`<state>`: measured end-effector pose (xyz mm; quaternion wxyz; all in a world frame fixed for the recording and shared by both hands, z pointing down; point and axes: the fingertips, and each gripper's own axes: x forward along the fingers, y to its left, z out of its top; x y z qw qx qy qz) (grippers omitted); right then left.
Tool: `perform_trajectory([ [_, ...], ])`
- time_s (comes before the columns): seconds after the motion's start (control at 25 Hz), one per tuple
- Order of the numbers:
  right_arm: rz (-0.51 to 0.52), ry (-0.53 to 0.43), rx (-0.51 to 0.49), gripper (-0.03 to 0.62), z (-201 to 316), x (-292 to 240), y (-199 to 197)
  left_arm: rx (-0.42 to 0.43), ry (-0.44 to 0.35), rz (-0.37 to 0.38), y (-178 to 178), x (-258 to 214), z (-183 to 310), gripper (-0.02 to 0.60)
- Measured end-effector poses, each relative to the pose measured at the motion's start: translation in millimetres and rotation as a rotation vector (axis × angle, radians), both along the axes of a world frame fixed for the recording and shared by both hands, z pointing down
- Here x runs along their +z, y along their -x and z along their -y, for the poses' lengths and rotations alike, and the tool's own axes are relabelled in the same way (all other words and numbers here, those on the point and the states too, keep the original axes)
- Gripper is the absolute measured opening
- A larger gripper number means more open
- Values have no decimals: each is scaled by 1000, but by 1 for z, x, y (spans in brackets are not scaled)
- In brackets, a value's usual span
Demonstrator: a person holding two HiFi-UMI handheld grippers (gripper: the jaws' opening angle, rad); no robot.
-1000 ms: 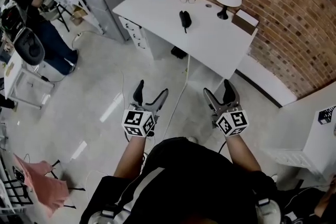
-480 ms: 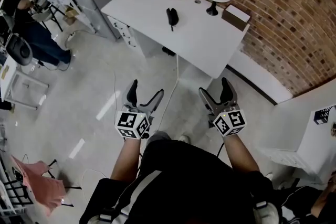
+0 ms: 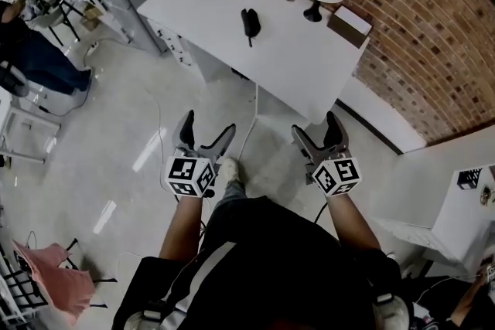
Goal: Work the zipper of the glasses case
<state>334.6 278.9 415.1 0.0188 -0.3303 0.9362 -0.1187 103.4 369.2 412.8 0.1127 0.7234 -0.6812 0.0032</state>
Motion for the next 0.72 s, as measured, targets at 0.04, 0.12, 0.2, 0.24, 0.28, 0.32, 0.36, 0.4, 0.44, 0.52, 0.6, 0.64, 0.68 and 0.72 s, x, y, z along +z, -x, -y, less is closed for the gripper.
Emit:
perform_trajectory([
  [0.04,-4,1,12,465,11,-1,6,8,-3,-4,8,-1,13,485],
  [0.12,-7,-8,31,465,36,-7,22,22,-19,-4,25,-7,42,485],
  [0.2,-10,-14,40,465,59,-12,40,32,-29,-4,42,-11,69,485],
  [0.24,-14,-13,43,465,68,-13,49,38,-28,-6,50,-11,79,485],
  [0.28,-17,-12,44,465,76,-13,58,44,-26,-6,58,-11,88,485],
  [0.32,-19,-10,46,465,85,-12,68,52,-25,-4,67,-12,98,485],
  [0.36,-20,-7,50,465,95,-12,79,59,-26,0,76,-13,107,485],
  [0.4,-19,-2,54,465,104,-11,89,67,-26,4,86,-14,116,485],
  [0.44,-18,4,58,463,113,-9,100,73,-26,6,96,-14,124,485],
  [0.52,-21,17,59,463,128,-4,124,87,-19,8,115,-13,139,485],
  [0.6,-36,27,54,463,140,4,148,101,-9,11,132,-9,149,485],
  [0.64,-47,30,51,463,145,8,159,106,-6,13,140,-8,153,485],
  [0.68,-58,32,49,463,151,12,170,110,-6,15,148,-6,156,485],
  [0.72,-68,35,47,463,156,16,179,111,-6,17,156,-4,159,485],
])
